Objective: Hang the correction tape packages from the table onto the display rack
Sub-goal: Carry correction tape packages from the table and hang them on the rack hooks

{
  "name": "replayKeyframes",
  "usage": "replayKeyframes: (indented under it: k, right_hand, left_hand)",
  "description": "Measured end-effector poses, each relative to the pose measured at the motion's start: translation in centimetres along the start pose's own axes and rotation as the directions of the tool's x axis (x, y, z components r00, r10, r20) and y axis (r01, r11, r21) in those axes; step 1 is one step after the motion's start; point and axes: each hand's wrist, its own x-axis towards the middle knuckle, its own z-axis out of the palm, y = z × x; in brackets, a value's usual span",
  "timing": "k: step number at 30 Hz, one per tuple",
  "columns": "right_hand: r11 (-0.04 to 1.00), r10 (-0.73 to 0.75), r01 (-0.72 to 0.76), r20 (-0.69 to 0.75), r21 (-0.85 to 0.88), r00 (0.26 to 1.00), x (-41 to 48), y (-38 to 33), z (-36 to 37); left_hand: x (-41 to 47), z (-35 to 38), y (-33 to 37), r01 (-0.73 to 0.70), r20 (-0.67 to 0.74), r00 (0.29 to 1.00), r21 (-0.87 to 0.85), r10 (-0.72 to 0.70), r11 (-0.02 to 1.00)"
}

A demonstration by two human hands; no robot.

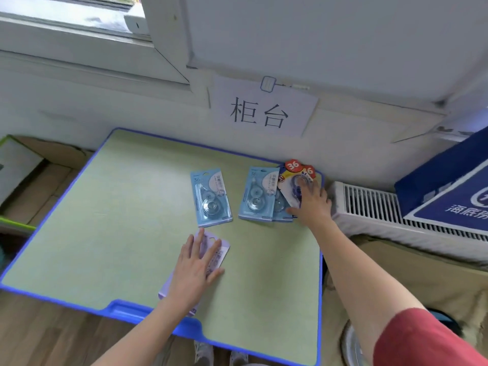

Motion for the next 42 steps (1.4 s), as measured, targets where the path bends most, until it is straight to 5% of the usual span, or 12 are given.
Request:
replayKeyframes:
  k: [16,22,33,42]
  right_hand:
    - [0.984,0.115,-0.084,-0.194,0.16,0.974,-7.4,0.1,1.3]
    - [0.94,0.222,-0.144,-0.235,0.309,0.946,-14.1,-2.2,3.5]
    - [0.896,0.417,-0.354,-0.228,0.269,0.88,-30.1,-7.9,10.1]
    - [0.743,0.633,-0.523,-0.183,0.418,0.753,-45.5,-7.8,15.4]
  left_hand:
    - [-1.3,0.2,-0.6,-0.059,-0.232,0.973,-0.231,0.003,0.971]
    - [-2.7,-1.0,-1.2,-0.229,-0.27,0.945,-0.138,0.186,0.964]
    - [-9.6,-1.4,-6.4,-0.399,-0.101,0.916,-0.118,0.389,0.909]
    - [-16.8,0.7,-3.6,-0.635,0.116,0.769,0.022,0.629,0.772]
